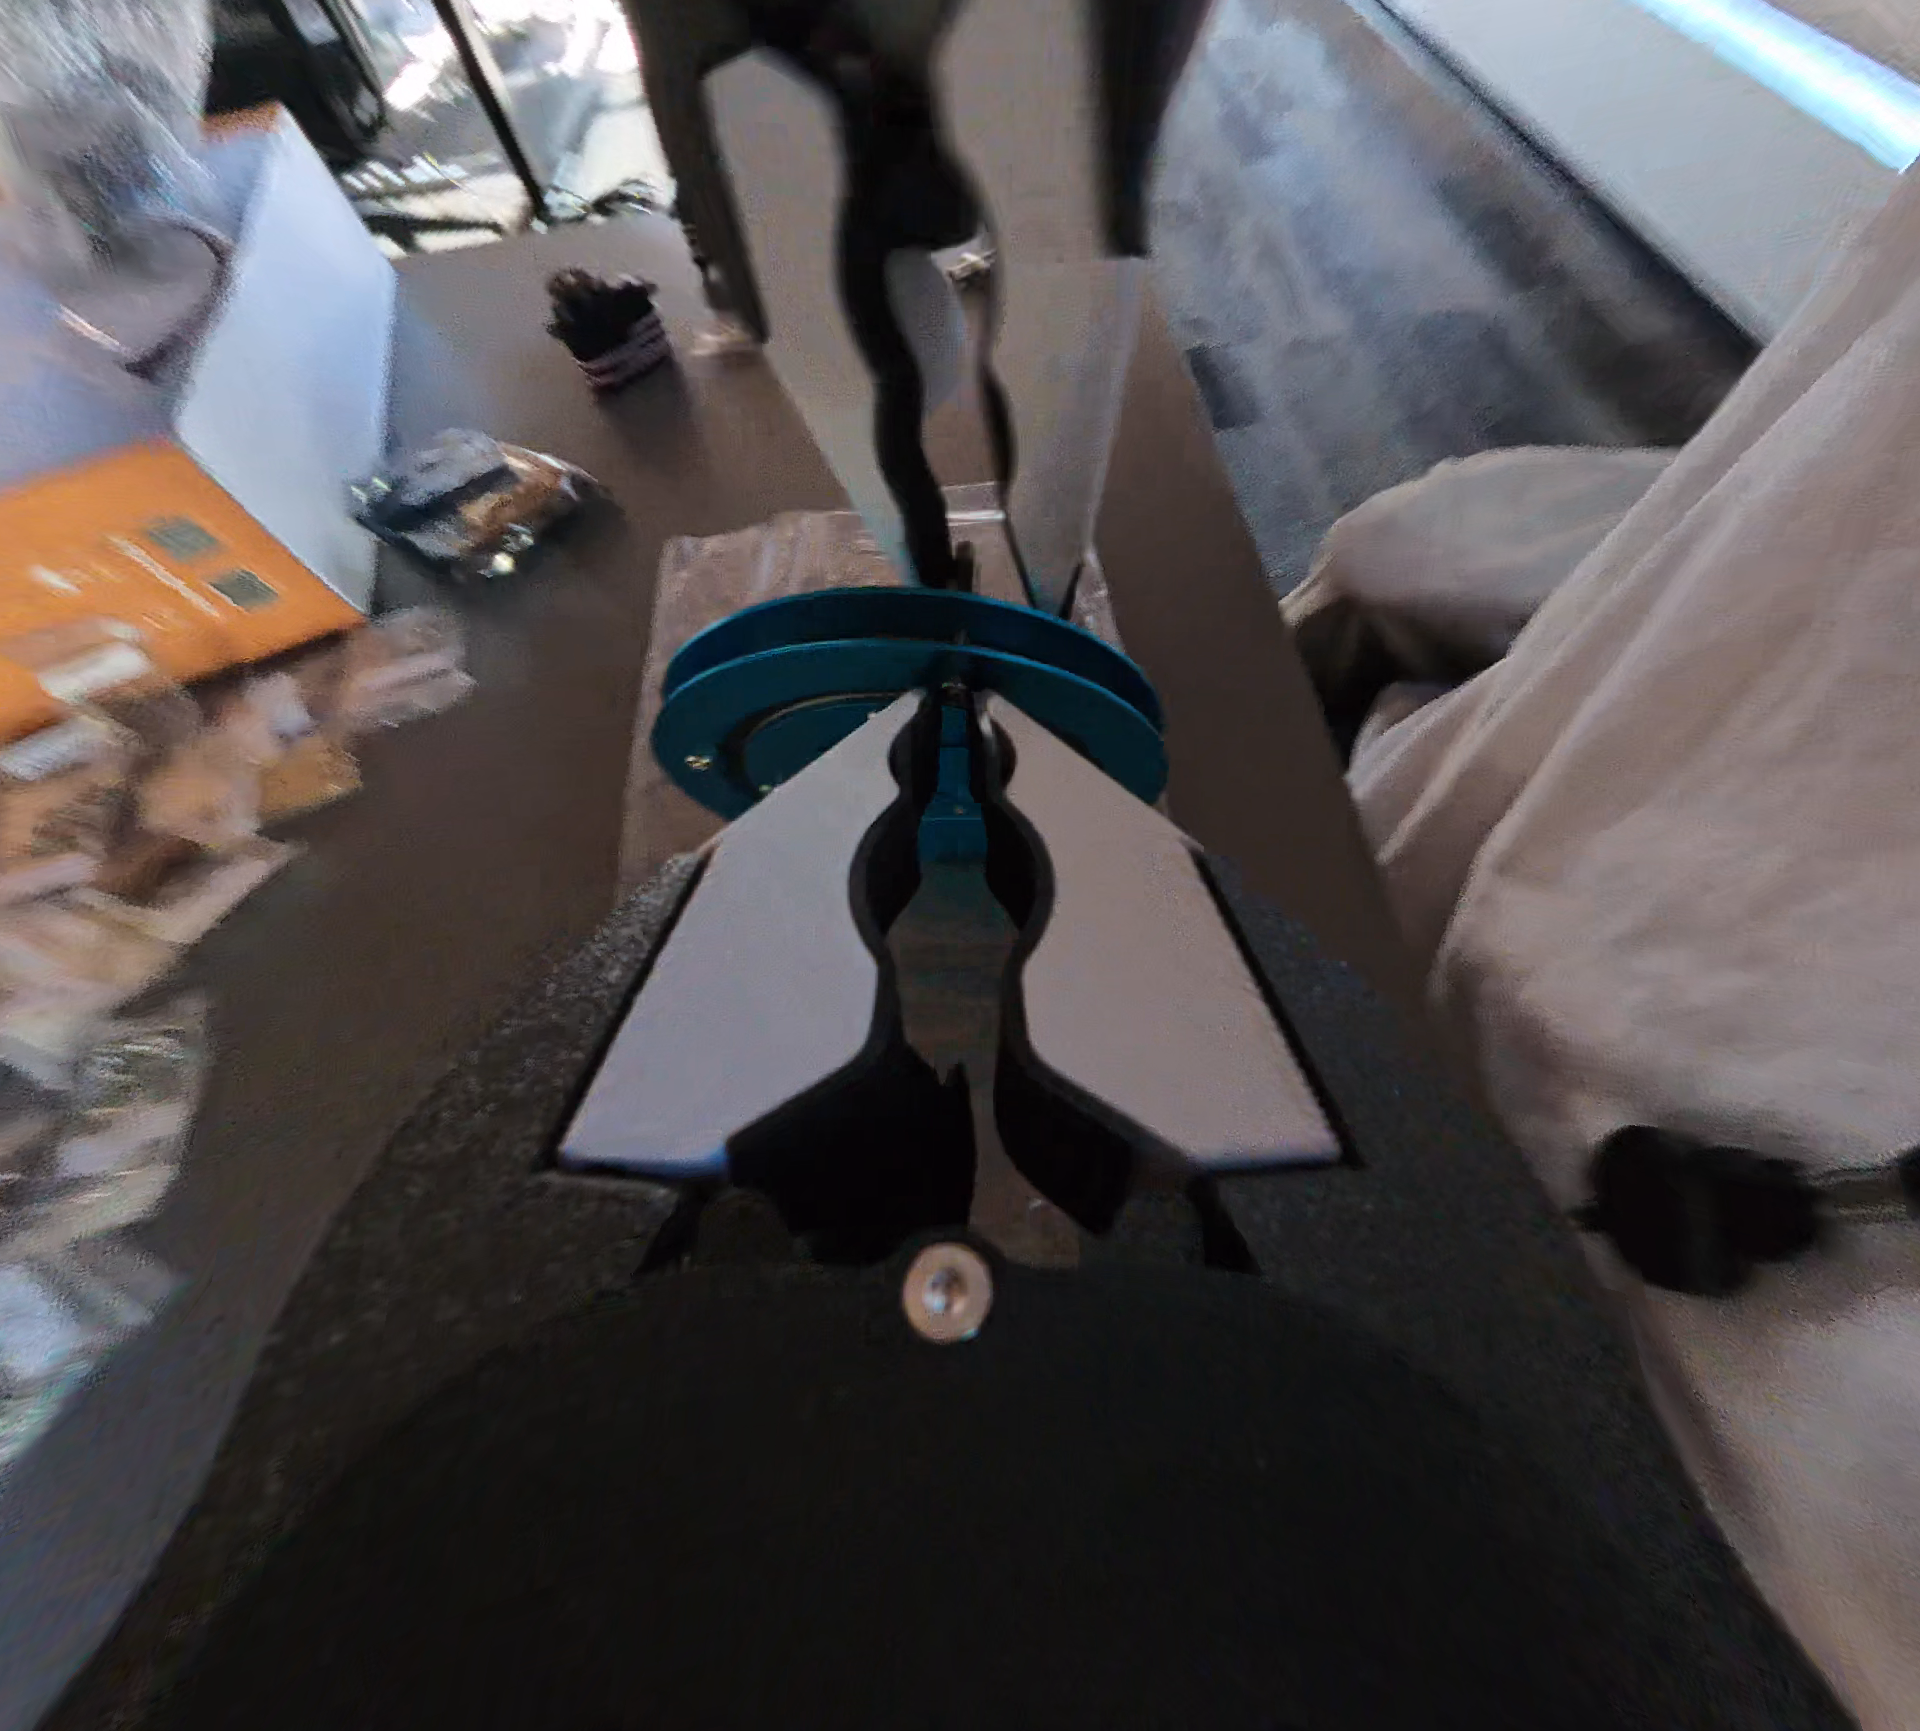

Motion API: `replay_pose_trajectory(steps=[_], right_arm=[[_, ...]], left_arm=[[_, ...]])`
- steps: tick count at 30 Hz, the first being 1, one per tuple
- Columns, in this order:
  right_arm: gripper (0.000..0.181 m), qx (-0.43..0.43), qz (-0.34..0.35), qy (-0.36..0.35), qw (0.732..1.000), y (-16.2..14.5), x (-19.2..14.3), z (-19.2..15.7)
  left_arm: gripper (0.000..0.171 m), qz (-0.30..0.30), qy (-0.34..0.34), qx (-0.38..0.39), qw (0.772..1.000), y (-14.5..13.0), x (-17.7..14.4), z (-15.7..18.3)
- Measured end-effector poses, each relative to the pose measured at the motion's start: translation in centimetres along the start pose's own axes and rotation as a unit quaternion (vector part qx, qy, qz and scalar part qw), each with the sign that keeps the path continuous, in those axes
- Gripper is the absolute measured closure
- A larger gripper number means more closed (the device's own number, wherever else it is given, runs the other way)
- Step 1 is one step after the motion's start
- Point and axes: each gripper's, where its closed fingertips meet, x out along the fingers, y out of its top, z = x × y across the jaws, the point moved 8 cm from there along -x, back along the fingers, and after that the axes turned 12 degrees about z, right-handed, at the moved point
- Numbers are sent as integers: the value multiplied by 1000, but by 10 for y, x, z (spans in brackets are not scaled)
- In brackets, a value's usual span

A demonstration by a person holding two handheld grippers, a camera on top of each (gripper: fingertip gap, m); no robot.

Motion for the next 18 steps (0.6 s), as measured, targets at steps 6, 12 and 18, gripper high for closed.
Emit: replay_pose_trajectory(steps=[6, 12, 18], right_arm=[[177, -204, -36, -128, 970, 1, 7, -23], [178, -24, -51, 26, 998, 4, 8, -4], [175, 381, -10, 341, 859, -25, 24, 30]], left_arm=[[167, 7, -29, -37, 999, -1, 1, 1], [168, 0, 10, 157, 988, -1, 2, 18], [168, 4, 34, 315, 948, -6, 3, 32]])
